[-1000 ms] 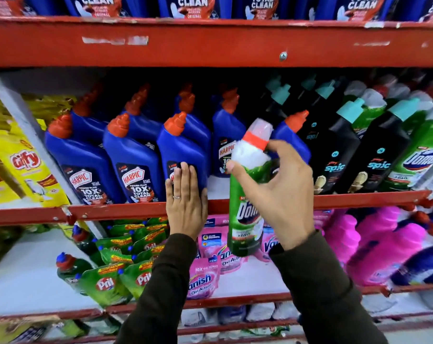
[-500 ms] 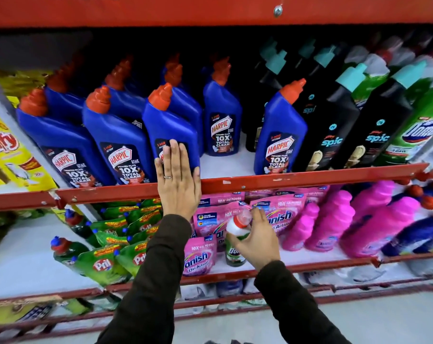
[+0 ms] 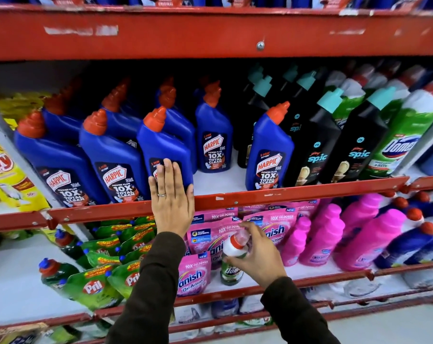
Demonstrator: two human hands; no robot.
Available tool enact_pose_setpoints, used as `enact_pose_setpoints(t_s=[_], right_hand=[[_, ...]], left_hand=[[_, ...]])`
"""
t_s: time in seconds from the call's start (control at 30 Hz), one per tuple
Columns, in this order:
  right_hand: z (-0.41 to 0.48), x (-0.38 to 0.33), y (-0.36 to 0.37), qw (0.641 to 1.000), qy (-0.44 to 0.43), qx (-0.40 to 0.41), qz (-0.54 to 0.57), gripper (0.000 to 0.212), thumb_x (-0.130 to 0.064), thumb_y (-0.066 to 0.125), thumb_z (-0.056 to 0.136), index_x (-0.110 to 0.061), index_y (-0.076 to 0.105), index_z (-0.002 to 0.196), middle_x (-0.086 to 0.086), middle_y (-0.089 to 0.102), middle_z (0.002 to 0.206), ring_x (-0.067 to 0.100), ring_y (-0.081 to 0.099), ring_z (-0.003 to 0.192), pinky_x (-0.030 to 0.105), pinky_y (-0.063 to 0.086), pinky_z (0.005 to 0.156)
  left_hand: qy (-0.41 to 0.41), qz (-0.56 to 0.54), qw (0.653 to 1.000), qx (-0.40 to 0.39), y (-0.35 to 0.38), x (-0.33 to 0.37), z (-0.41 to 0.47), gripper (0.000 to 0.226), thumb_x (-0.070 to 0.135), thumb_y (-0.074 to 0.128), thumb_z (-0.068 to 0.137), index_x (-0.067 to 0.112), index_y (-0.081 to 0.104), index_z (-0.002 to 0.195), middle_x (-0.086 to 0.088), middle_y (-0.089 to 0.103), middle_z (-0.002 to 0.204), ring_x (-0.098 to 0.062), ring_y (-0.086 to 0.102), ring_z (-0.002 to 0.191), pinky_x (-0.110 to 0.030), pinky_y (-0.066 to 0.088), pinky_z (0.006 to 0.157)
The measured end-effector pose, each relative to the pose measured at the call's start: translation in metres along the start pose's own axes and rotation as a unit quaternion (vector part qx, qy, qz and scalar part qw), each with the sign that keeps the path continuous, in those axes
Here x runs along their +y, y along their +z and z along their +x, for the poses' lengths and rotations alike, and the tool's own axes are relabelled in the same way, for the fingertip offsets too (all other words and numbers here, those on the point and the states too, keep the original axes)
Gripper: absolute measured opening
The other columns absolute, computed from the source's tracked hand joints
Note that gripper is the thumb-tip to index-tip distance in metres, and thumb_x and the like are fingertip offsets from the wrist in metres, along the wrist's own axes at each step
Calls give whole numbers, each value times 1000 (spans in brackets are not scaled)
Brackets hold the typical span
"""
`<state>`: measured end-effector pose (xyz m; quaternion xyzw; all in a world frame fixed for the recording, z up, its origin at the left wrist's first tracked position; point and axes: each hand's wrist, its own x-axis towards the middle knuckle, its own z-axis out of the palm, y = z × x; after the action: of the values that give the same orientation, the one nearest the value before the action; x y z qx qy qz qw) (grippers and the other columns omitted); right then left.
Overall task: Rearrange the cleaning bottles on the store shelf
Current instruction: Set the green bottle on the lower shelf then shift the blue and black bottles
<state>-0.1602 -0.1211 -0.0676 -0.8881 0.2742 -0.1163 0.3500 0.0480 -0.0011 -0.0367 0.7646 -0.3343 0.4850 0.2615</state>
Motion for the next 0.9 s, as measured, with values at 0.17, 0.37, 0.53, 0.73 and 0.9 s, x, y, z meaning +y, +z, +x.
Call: enact_pose_setpoints(t_s=[0.17,0.37,0.53,0.73,0.9], right_hand=[[0,-29,-31,965,-145,219,17,72,-62,74,81,-25,49,137,-6,49,136,5,45,129,23,39,114],[47,-107,-99,891,-194,410,-22,70,-29,57,104,3,25,157,22,30,160,32,29,151,44,27,126],[75,-126,-107,916,-100,383,-61,84,-38,64,95,10,26,153,29,42,151,43,41,140,52,33,120],[83,-127,-114,908,-90,396,-101,55,-33,72,90,5,53,125,23,59,119,44,56,109,51,44,92],[79,-152,-98,911,-146,373,-95,58,-50,69,91,-1,55,119,15,59,113,36,54,102,45,43,85]], left_hand=[[-1,3,1000,2,2,0,0,68,36,24,113,9,-10,165,-5,-19,172,-20,-14,160,-42,-6,131],[-1,1,1000,2,0,0,0,68,35,24,112,9,-9,165,-6,-17,172,-20,-12,160,-42,-5,131],[-1,9,1000,-1,-1,1,0,72,33,30,110,8,-9,165,-7,-16,172,-21,-12,160,-42,-6,131],[1,14,1000,-1,-1,2,-2,72,33,30,109,6,-8,165,-9,-16,172,-21,-12,160,-42,-5,131],[10,20,1000,5,-1,-7,-1,74,31,33,108,6,-6,165,-10,-14,173,-22,-10,161,-43,-5,131]])
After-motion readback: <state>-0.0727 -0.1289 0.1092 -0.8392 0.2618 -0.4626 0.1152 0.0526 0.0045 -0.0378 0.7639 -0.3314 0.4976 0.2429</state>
